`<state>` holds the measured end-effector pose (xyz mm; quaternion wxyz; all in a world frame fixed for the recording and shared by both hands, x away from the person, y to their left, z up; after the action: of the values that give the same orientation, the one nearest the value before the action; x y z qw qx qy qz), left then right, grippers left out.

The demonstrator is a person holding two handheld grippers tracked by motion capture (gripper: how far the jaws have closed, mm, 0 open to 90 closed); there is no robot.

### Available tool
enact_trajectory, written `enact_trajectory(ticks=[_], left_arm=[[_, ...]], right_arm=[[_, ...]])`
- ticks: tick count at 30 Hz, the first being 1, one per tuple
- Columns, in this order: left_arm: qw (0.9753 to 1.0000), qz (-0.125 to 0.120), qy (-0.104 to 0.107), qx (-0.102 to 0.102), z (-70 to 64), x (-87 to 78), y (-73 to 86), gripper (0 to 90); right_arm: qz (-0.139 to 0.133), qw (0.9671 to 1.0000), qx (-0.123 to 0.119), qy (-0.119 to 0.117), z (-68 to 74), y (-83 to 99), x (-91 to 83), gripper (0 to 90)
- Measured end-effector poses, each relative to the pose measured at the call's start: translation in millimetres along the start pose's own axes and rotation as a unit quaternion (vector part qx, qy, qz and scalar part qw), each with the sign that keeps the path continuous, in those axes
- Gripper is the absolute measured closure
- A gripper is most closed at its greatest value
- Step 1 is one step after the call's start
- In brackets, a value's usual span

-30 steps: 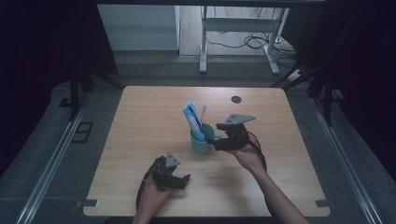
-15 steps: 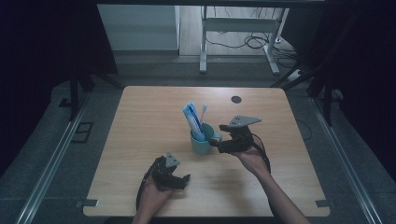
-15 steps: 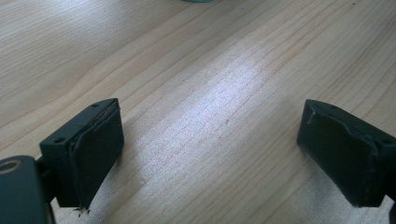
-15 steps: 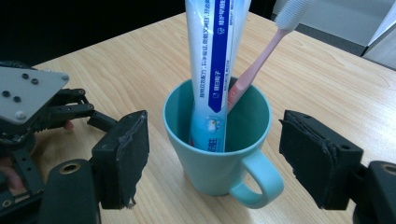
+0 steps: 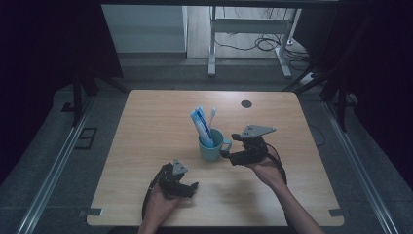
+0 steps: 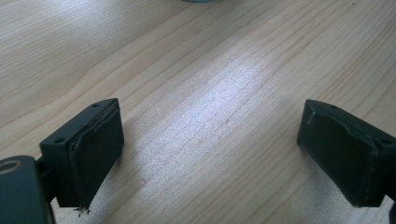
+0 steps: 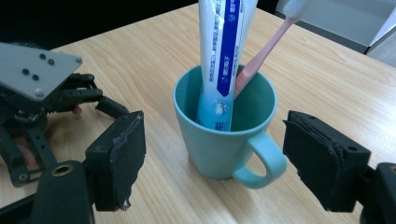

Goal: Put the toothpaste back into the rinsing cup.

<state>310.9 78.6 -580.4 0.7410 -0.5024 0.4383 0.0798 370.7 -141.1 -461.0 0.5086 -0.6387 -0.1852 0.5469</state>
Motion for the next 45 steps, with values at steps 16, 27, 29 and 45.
enact_trajectory(ticks=[16,27,29,45], left_arm=[[1.0,-0.001,0.0,0.0,0.0,0.1,0.0,7.3],[1.0,-0.001,0.0,0.0,0.0,0.1,0.0,7.4],[1.0,-0.001,0.0,0.0,0.0,0.1,0.0,7.3],[1.0,-0.001,0.0,-0.001,-0.3,0.0,0.1,7.4]], right_arm=[[0.015,0.9999,-0.004,0.0,0.4,16.0,-14.8,14.7],[0.025,0.9997,0.001,0.004,-2.3,29.6,-24.8,13.1],[0.026,0.9996,0.001,0.005,-2.4,31.9,-27.2,12.9],[0.035,0.9989,0.013,0.026,-7.3,61.9,-42.9,9.6]])
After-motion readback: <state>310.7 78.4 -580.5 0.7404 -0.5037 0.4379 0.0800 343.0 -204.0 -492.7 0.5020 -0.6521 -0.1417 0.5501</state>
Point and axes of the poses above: each handheld gripper's, and its own axes: x roughly forward along the jaws, y roughly out of its underside, z roughly to its left, the point moved 5 cm from there along x, roughly forward along the jaws, and after that the axes turned 10 degrees about -y, right-handed, at the moved point
